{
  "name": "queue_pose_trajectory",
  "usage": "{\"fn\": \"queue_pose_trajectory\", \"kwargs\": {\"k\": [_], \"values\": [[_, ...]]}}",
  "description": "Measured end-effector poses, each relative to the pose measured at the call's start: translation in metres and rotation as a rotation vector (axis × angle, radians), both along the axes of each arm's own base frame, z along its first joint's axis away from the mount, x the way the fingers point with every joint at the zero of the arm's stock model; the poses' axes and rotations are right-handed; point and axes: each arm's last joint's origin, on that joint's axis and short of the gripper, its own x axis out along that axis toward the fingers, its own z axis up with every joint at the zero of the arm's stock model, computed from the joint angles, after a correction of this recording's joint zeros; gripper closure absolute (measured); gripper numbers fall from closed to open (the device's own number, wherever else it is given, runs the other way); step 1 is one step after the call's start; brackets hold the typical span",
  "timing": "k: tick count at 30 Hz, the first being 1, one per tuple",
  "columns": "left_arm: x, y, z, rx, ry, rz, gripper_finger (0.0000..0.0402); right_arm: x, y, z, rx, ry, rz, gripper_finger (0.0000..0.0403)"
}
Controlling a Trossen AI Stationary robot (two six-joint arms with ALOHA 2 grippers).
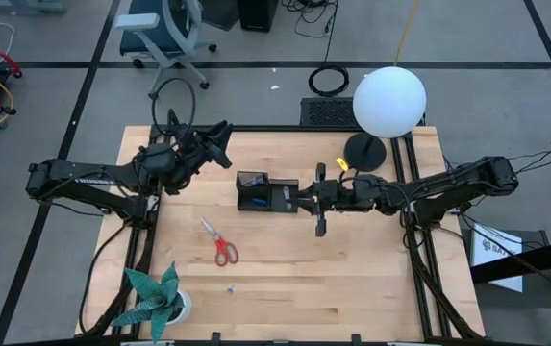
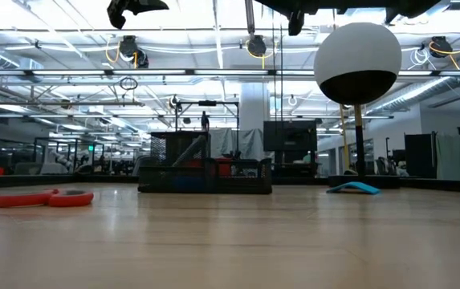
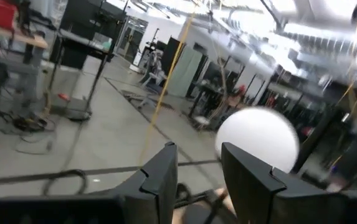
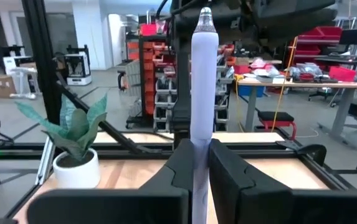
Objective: Pick and place office supplies into organizer
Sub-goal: Put the white pen into the desk organizer
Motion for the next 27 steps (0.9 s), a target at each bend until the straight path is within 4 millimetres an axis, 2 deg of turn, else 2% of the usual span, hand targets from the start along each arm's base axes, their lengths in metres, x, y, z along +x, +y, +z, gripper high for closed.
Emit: {"fn": "queue_pose_trajectory", "kwargs": {"k": [6,12,15,18,21,24,27], "values": [[0.004,-0.008,-0.011,0.047,0.165,-0.153,0.0270,0.000,-0.001,0.000,-0.019,-0.001,-0.006,0.0385],[0.006,-0.013,-0.016,0.039,0.195,-0.276,0.0270,0.001,-0.008,0.000,-0.013,0.001,-0.028,0.0385],[0.008,-0.017,-0.020,0.017,0.227,-0.397,0.0270,0.001,-0.009,-0.001,-0.014,0.008,-0.032,0.0385],[0.014,-0.021,-0.024,0.060,0.263,-0.531,0.0270,0.001,-0.010,-0.002,-0.018,0.017,-0.033,0.0385],[0.020,-0.028,-0.036,0.112,0.342,-0.632,0.0270,0.001,-0.010,-0.002,-0.028,0.022,-0.034,0.0385],[0.029,-0.030,-0.042,0.120,0.352,-0.676,0.0270,0.001,-0.010,-0.003,-0.023,0.032,-0.033,0.0385],[0.031,-0.031,-0.035,0.154,0.280,-0.699,0.0270,0.001,-0.009,-0.003,-0.021,0.028,-0.008,0.0385]]}}
